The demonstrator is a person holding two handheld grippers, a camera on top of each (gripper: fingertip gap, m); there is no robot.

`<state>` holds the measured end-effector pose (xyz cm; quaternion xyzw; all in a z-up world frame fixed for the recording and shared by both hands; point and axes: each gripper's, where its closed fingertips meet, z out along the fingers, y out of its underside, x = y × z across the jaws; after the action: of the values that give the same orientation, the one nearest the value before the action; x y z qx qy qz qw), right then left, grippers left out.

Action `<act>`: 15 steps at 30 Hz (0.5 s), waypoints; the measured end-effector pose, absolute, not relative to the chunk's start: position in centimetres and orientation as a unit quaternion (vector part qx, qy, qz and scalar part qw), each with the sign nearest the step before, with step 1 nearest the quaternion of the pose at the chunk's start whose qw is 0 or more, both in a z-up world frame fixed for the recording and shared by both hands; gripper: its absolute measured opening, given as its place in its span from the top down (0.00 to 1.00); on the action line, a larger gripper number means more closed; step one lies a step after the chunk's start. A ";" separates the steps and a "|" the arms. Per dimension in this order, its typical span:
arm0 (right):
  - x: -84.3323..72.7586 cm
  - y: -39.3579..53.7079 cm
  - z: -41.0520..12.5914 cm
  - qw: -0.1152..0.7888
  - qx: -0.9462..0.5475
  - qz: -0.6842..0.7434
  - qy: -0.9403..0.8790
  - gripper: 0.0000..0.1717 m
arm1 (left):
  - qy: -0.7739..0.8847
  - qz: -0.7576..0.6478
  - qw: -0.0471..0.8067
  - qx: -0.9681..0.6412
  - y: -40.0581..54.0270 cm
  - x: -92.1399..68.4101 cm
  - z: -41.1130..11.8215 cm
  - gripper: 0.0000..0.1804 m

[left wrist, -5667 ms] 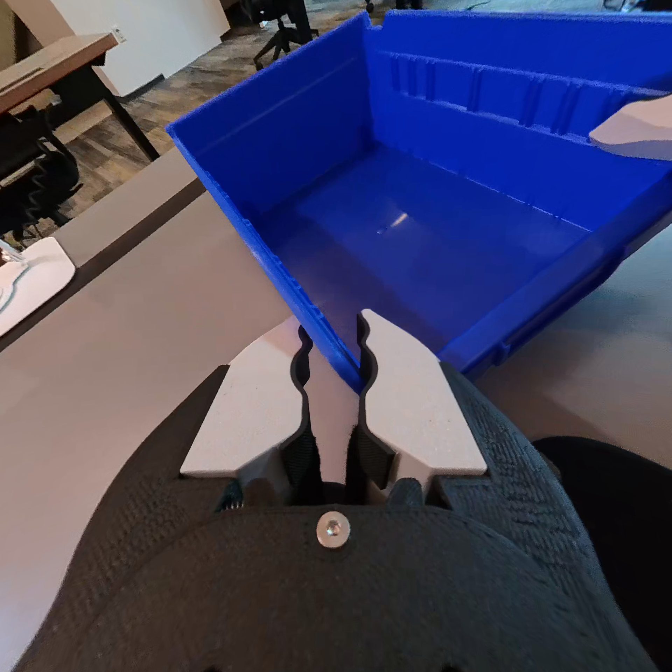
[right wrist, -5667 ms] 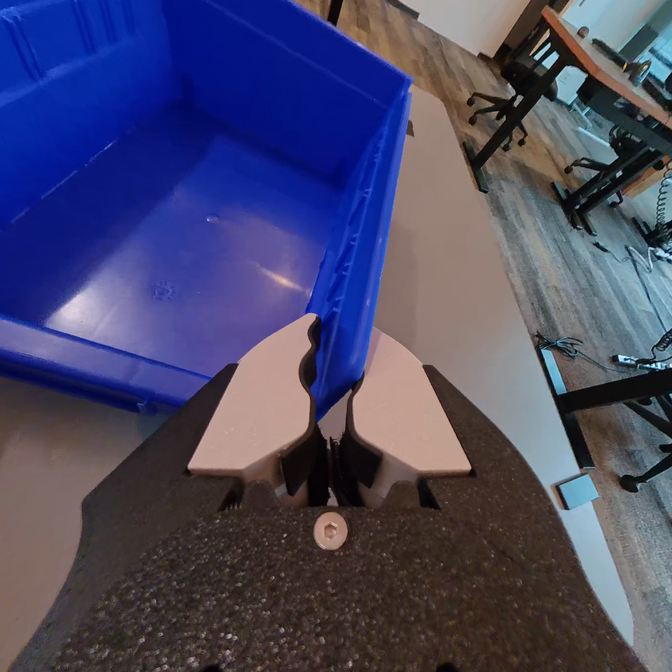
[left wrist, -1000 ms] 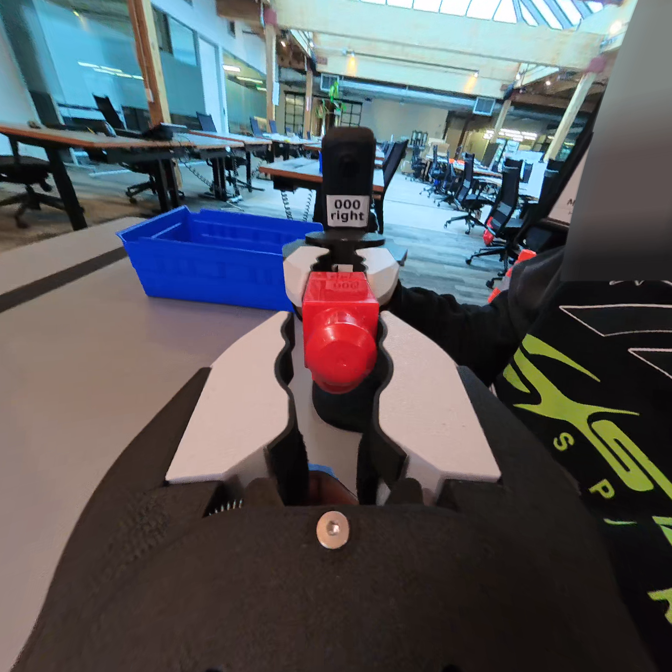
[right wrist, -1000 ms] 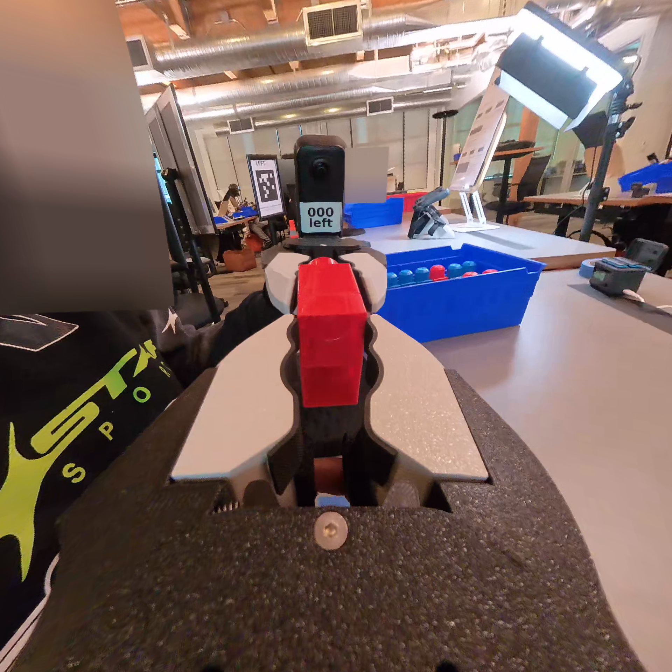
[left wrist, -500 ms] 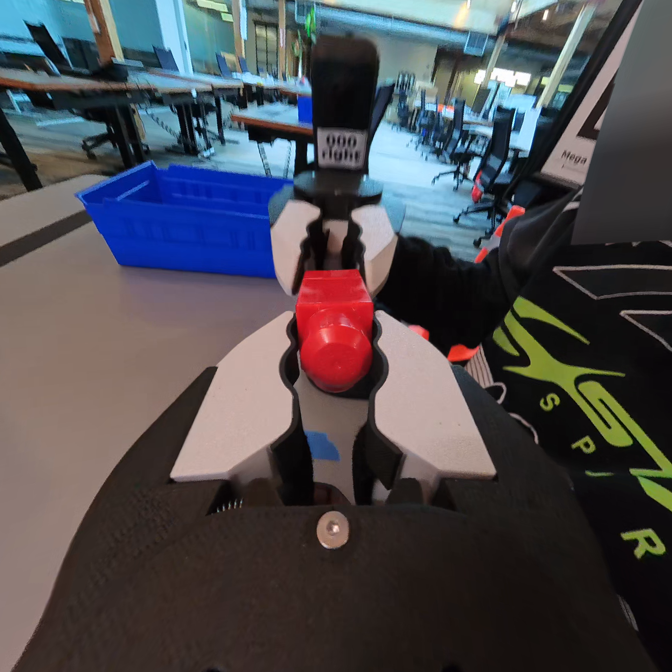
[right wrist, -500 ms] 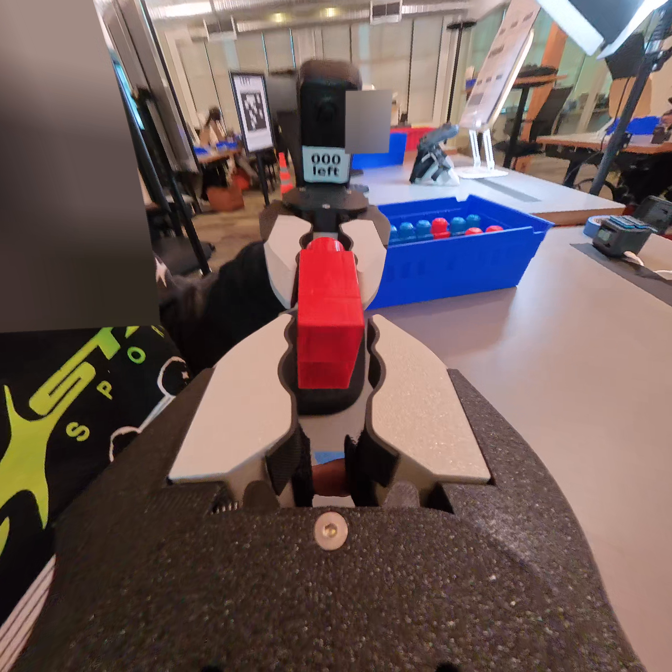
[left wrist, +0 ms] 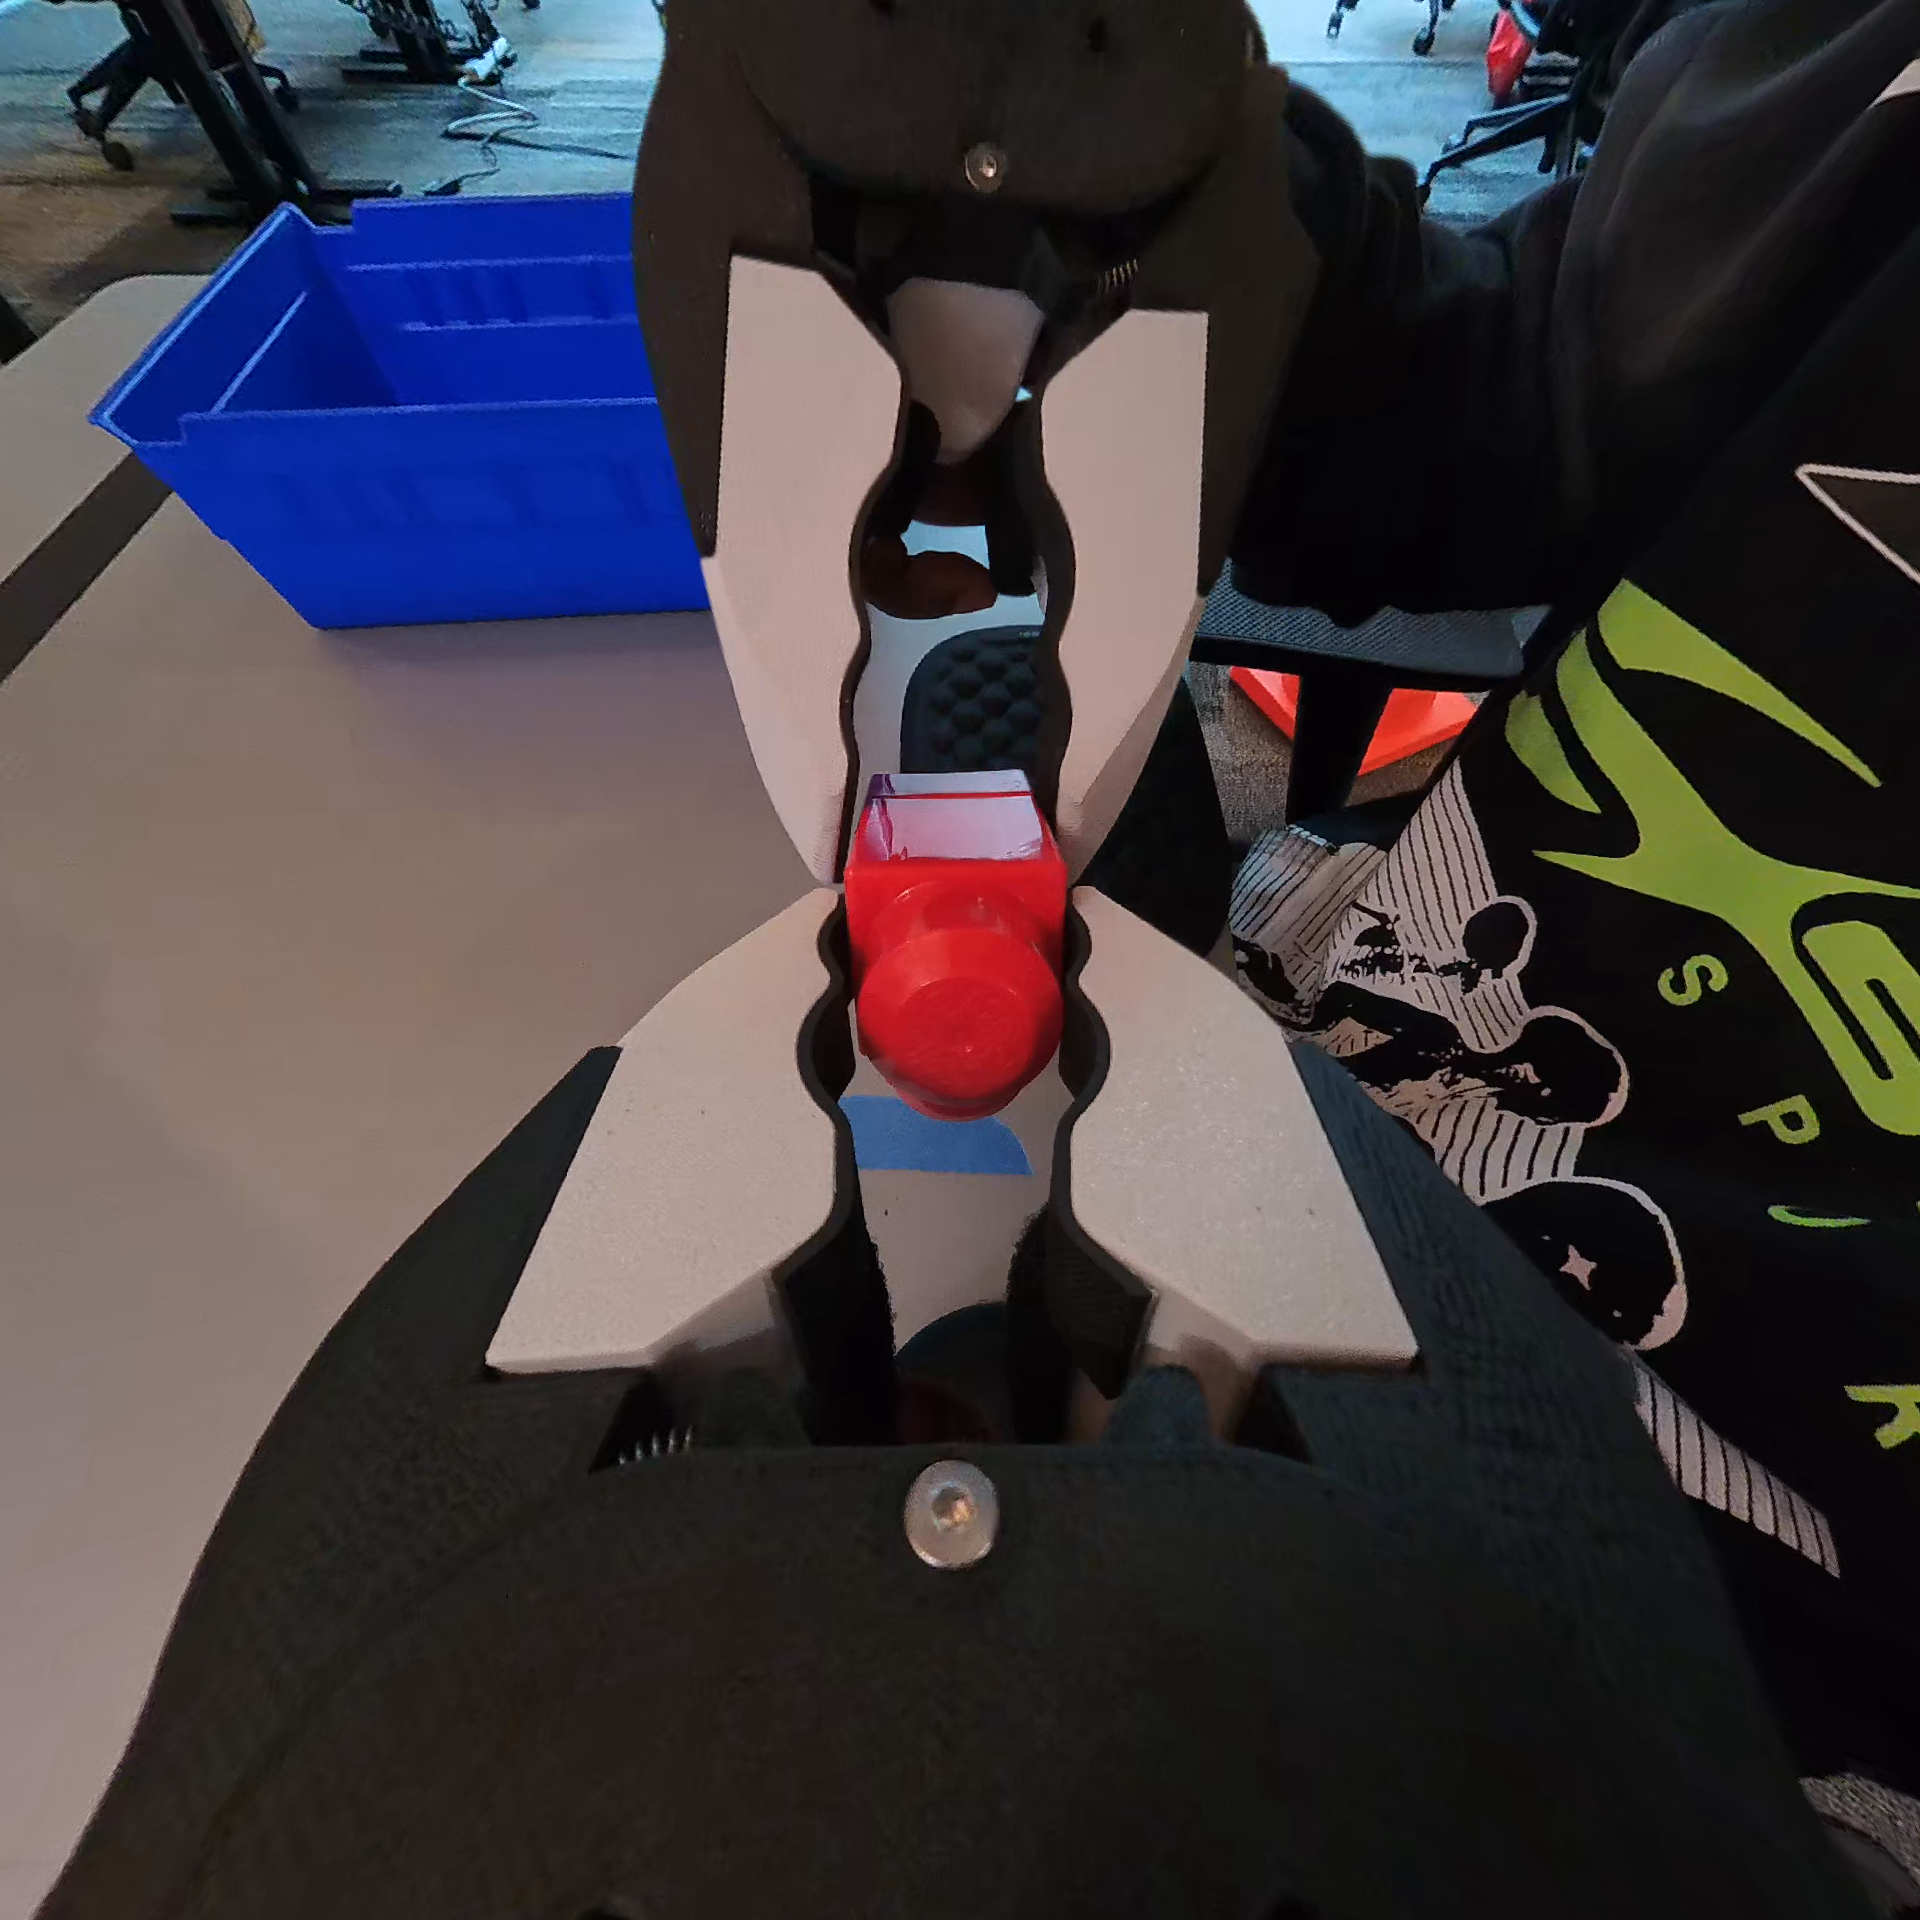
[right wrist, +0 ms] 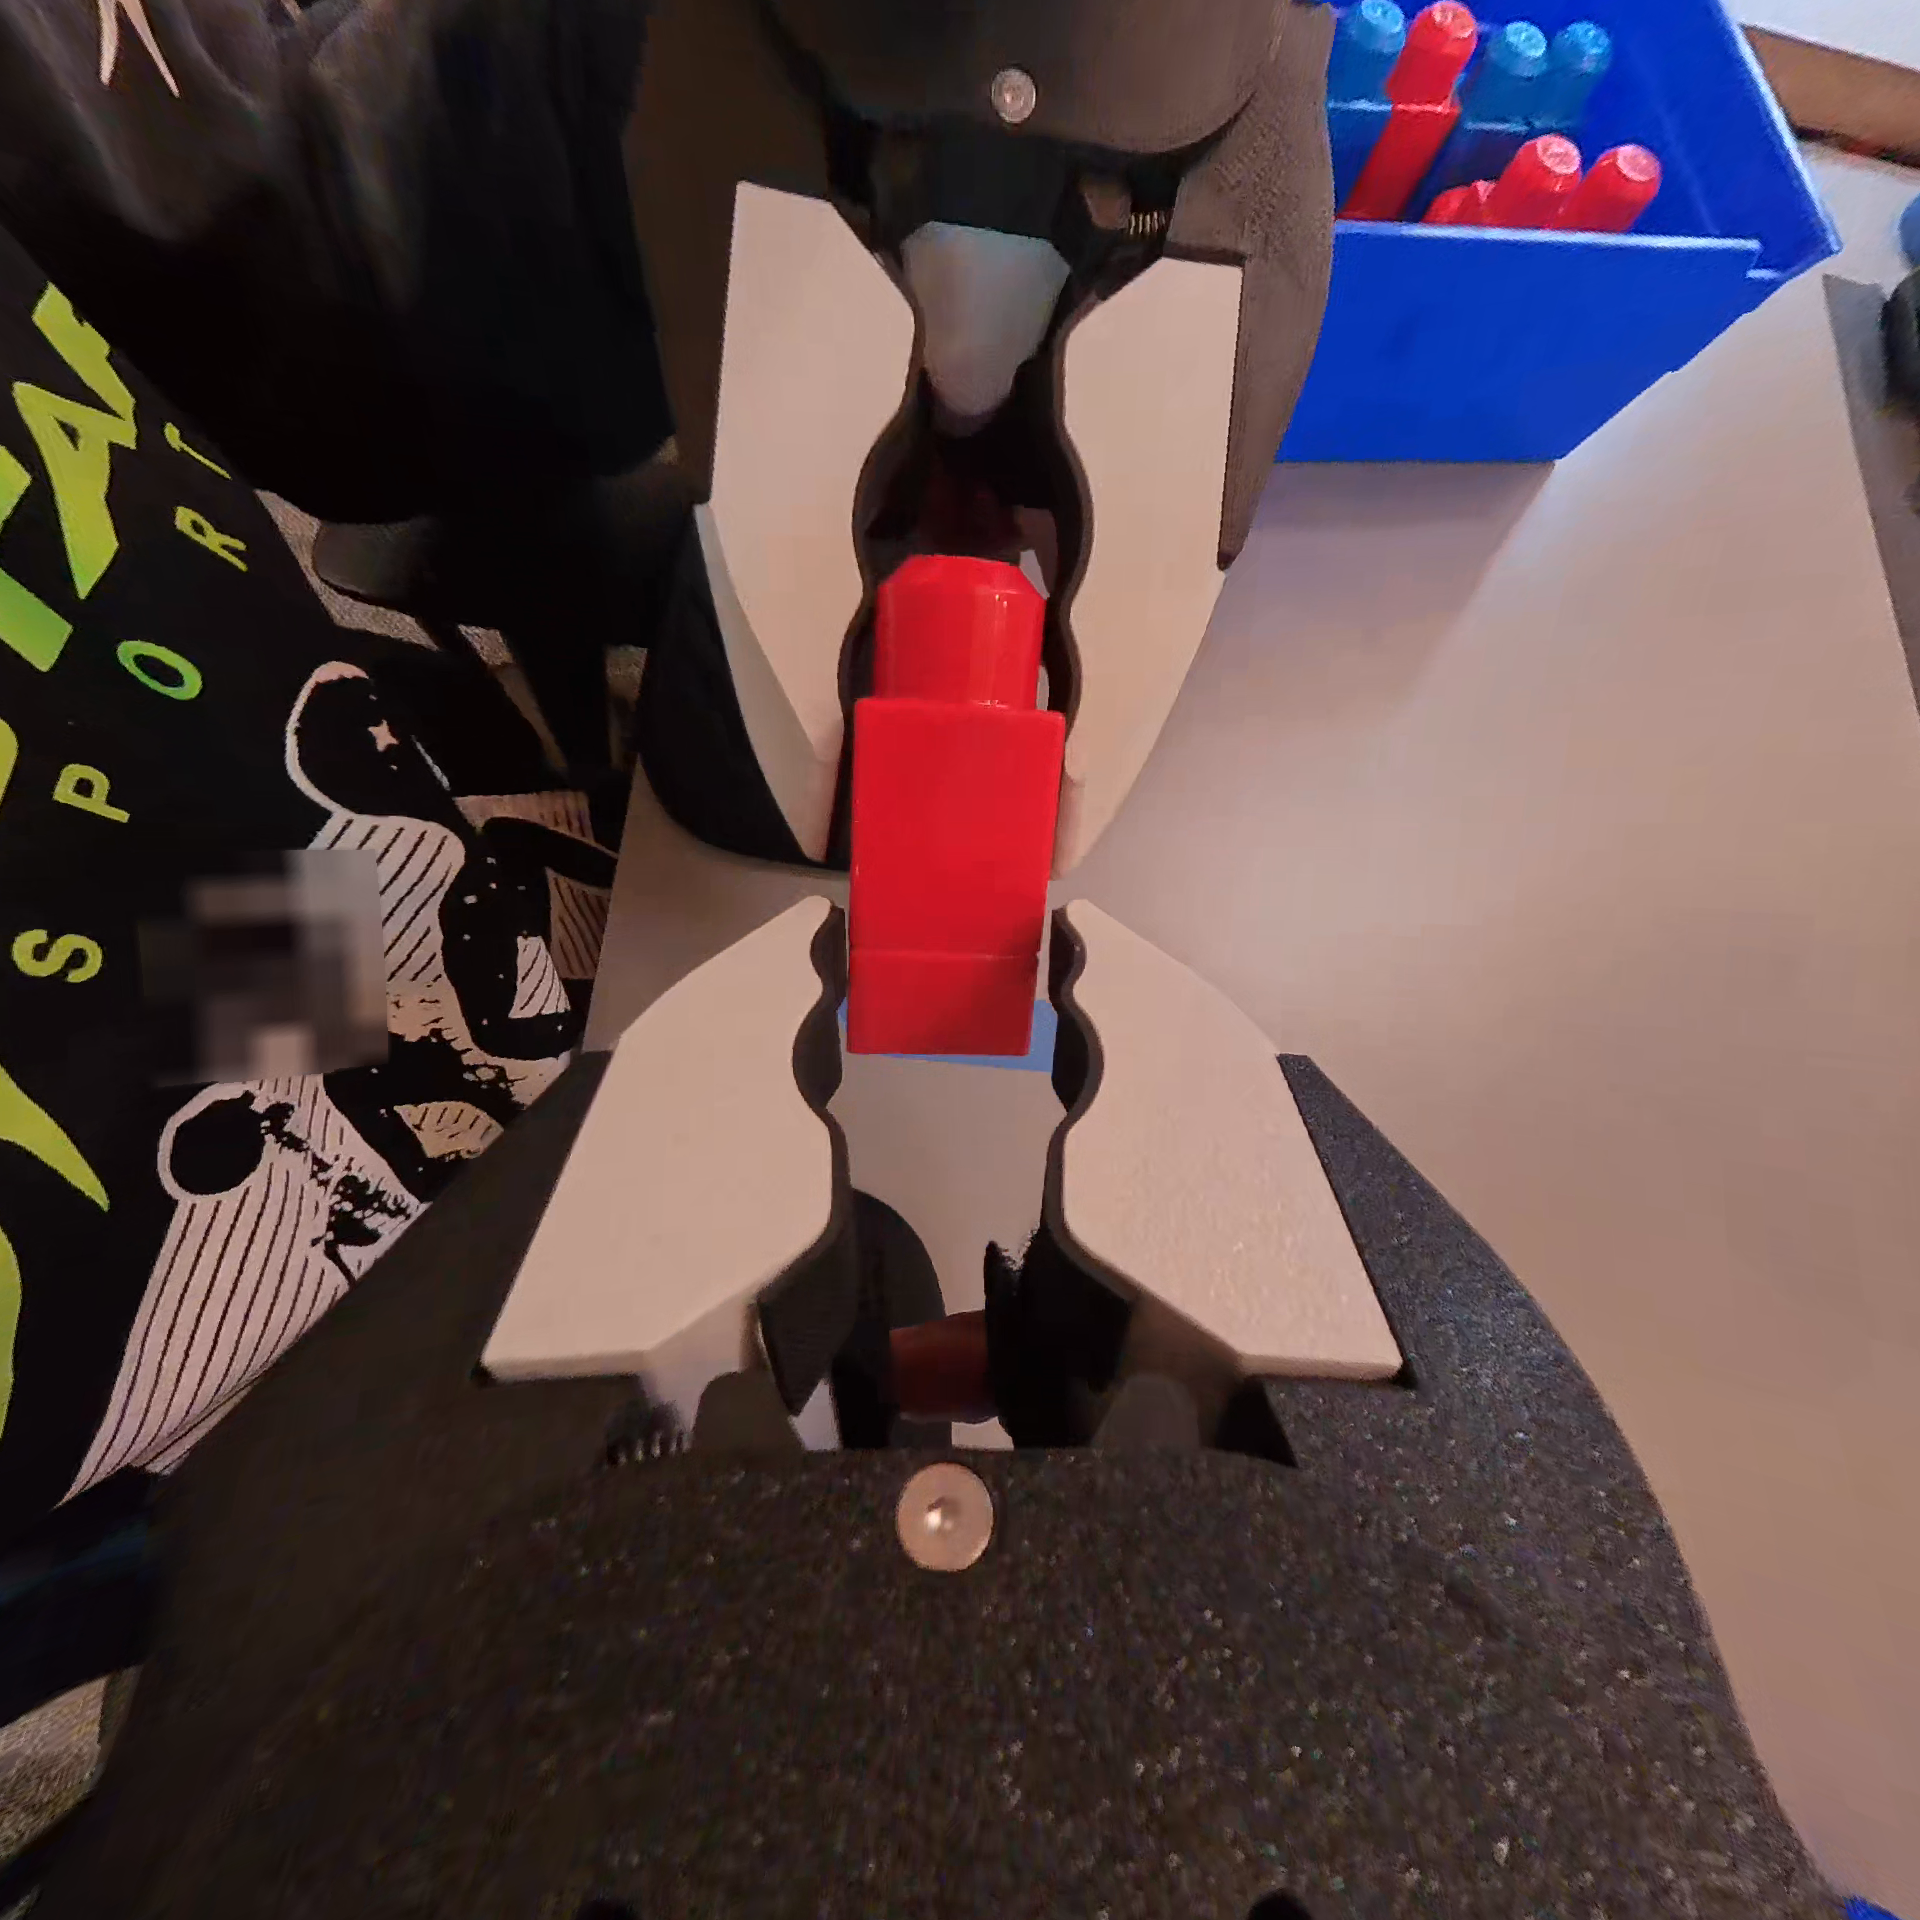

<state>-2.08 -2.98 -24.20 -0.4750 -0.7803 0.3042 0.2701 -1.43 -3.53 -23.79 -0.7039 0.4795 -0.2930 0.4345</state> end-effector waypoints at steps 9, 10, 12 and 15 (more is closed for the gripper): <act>-2.0 -2.8 -25.7 0.245 -0.489 0.276 -0.790 0.78 | 0.483 -0.287 0.438 -0.702 -3.4 -1.3 -23.8 0.80; -2.0 -2.7 -25.7 0.248 -0.489 0.277 -0.789 0.78 | 0.483 -0.285 0.438 -0.702 -3.4 -1.4 -23.8 0.80; -2.2 -2.6 -25.9 0.253 -0.493 0.280 -0.784 0.79 | 0.483 -0.276 0.440 -0.705 -3.2 -1.5 -23.9 0.80; -2.3 -2.6 -26.3 0.259 -0.495 0.275 -0.782 0.79 | 0.494 -0.263 0.432 -0.707 -3.3 -1.5 -24.2 0.80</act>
<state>-2.27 -2.62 -26.29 -0.4951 -0.7824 0.2748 0.2593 -1.50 -3.30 -24.19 -0.7068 0.4941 -0.2633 0.4324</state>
